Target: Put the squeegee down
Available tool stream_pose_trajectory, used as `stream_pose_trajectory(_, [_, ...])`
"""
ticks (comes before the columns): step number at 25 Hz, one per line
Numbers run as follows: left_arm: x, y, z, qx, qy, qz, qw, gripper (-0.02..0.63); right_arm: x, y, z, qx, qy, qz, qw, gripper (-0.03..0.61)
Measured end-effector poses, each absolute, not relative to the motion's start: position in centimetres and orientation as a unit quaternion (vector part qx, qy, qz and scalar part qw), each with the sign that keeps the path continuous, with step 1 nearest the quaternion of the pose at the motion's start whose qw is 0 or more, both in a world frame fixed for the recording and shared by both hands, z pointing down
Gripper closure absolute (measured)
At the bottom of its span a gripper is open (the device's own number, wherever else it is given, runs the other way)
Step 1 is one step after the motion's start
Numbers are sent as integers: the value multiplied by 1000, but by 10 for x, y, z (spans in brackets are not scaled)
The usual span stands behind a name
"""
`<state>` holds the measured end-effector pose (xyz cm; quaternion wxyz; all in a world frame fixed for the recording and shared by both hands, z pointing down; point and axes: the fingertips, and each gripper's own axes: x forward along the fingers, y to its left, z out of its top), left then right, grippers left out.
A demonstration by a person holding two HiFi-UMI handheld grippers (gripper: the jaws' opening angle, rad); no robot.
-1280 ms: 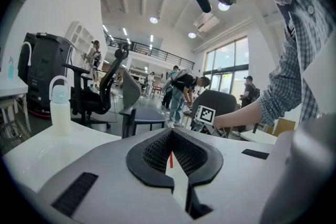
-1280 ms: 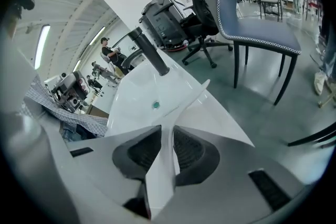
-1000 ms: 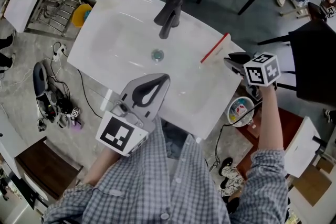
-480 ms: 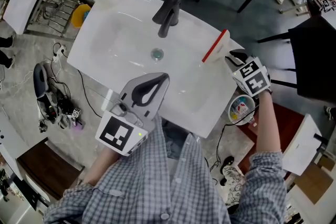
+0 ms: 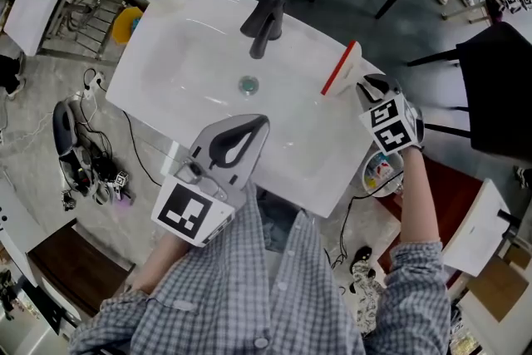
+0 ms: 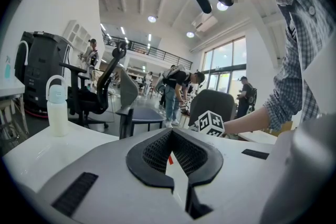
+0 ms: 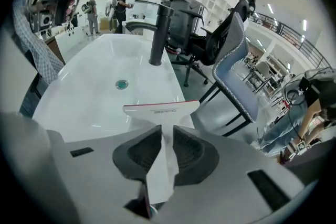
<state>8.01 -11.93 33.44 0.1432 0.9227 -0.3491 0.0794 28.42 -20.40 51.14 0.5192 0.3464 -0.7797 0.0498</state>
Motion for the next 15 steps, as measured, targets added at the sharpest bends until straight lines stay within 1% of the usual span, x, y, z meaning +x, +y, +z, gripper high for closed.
stream_pose_trajectory(1, [81,-120,334,922,-350,77,144,612,286,-206,512,352,-772,39,528,545])
stream_pose_trajectory(2, [81,-120,332,922,-351,75,146,612,289,-207,513,356,-765,30,536,557])
stream_pose_trajectory(4, [81,-120,331,921,-352,73,149,612,291,-207,514,359,-758,23,543,558])
stream_pose_trajectory(10, [78,-119,335,924,-345,83,143,612,291,-203,516,375,-756,32,535,558])
stream_pose_trajectory(15, [80,-119,330,926,-341,74,144,612,288,-199,507,404,-755,28,516,558])
